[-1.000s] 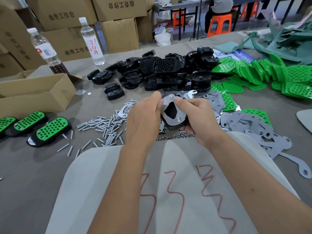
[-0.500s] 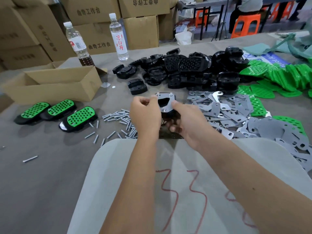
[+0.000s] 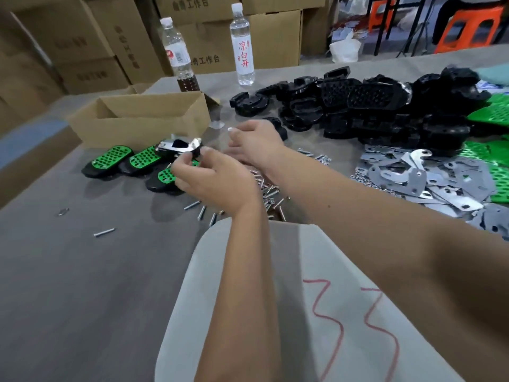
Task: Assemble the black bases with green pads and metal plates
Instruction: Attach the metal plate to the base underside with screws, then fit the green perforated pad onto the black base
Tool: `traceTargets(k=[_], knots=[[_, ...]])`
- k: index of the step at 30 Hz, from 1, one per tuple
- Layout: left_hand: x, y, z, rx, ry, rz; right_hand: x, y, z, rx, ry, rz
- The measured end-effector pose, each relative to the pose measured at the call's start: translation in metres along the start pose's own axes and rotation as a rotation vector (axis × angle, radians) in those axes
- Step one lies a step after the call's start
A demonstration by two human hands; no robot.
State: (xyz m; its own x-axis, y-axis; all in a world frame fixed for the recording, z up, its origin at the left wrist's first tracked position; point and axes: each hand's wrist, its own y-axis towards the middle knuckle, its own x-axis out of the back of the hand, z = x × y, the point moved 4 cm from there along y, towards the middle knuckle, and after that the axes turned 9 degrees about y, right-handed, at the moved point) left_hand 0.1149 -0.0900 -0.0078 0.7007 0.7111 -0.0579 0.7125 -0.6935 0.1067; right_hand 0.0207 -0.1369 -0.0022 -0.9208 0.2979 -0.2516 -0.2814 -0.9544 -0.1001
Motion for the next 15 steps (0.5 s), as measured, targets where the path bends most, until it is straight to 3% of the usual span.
traceTargets(k=[4,6,8,12,15], knots=[[-0.013,-0.021,0.0,-0.049,0.073,0.149,0.051,0.01,0.012,0.271,-0.704,-0.232],[-0.022,-0.031,0.002,-0.069,0.118,0.259,0.069,0.018,0.015,0.369,-1.136,-0.192],[-0.029,-0.039,0.006,-0.048,0.149,0.339,0.074,0.031,0.01,0.355,-1.434,-0.047],[-0.034,-0.044,0.007,-0.055,0.186,0.383,0.068,0.056,-0.008,0.08,-1.445,0.191],[-0.036,-0.042,0.008,-0.061,0.192,0.381,0.063,0.062,-0.009,0.114,-1.48,0.161]])
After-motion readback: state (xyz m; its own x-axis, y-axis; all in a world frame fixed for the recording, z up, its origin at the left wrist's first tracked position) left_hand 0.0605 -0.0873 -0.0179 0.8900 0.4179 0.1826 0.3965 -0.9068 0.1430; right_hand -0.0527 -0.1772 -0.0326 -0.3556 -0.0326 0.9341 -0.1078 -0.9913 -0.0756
